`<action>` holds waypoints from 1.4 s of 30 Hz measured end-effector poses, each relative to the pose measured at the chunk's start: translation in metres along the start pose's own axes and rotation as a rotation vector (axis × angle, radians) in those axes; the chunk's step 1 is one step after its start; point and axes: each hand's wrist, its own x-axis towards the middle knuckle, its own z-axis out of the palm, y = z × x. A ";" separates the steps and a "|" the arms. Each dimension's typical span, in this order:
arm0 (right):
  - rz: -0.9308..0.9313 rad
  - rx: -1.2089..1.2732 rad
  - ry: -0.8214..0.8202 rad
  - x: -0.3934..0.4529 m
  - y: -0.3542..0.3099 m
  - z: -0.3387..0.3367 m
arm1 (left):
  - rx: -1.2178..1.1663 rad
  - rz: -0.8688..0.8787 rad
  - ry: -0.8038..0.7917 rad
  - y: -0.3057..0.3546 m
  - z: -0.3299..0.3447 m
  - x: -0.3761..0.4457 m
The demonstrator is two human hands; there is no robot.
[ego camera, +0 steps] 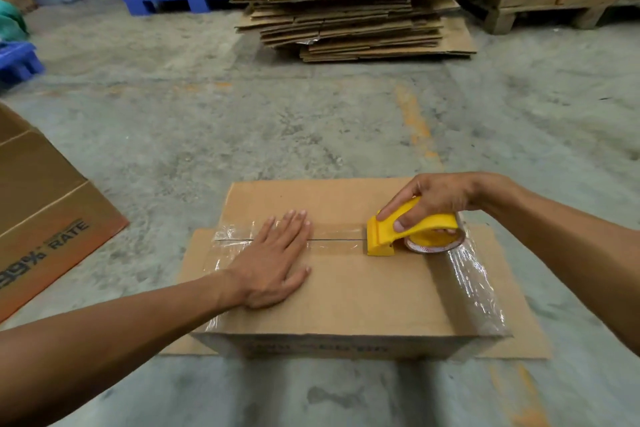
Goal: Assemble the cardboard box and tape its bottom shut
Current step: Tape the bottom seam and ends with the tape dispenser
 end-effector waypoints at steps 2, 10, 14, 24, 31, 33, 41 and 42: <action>-0.004 -0.002 -0.006 0.001 -0.002 0.000 | -0.026 0.052 -0.009 0.029 -0.002 0.020; -0.004 -0.091 -0.057 0.015 -0.005 -0.005 | -0.080 -0.081 0.027 0.082 0.014 0.067; -0.020 -0.025 -0.071 0.007 0.017 -0.006 | -0.075 -0.080 0.059 0.082 0.022 0.063; 0.068 0.042 -0.028 -0.093 0.123 -0.070 | -0.087 -0.067 0.039 0.082 0.021 0.062; 0.071 0.003 0.005 -0.096 0.124 -0.073 | 0.003 0.081 -0.052 0.116 -0.010 0.091; 0.073 -0.011 0.005 -0.095 0.122 -0.073 | -0.042 0.181 -0.081 0.157 -0.015 0.116; 0.058 0.102 0.049 -0.104 0.148 -0.071 | -0.125 0.064 0.077 0.230 0.002 0.165; 0.048 0.135 0.050 -0.108 0.157 -0.070 | -0.126 0.061 0.083 0.229 0.004 0.164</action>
